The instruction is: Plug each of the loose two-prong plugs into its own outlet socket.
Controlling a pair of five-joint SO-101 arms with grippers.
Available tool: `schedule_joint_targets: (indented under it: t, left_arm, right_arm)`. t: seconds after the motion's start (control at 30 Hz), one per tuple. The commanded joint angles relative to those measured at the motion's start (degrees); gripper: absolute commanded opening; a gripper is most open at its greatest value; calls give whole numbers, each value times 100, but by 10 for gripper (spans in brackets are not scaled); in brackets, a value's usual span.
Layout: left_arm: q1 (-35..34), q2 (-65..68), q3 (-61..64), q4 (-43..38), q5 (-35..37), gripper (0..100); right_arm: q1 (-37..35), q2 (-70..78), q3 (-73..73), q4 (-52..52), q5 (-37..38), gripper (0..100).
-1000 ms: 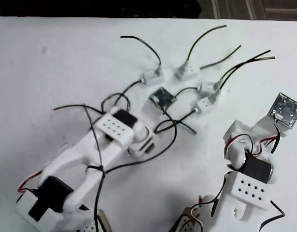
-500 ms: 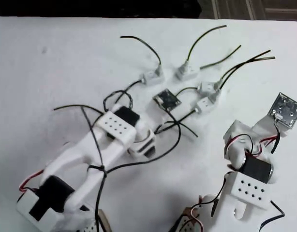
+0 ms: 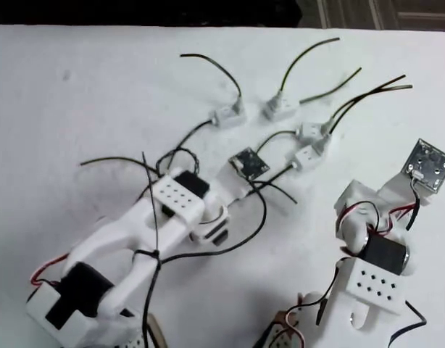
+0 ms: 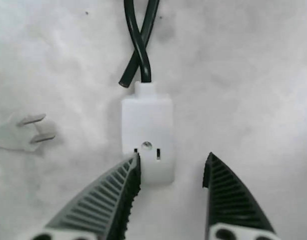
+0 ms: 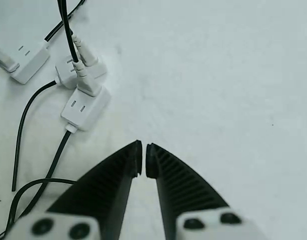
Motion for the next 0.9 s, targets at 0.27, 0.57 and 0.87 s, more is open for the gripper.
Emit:
schedule_joint_targets:
  t: [0.27,0.57,0.87]
  left_arm:
    - [13,1842,-1626,545,-26,127]
    - [4,1824,-1618,484,0,149]
    - [-927,1842,-2013,642,-378,203]
  right_arm:
    - [31,22,-97,-92,9,19]
    - [31,22,0,-207,9,19]
    - [31,22,44,-224,9,19]
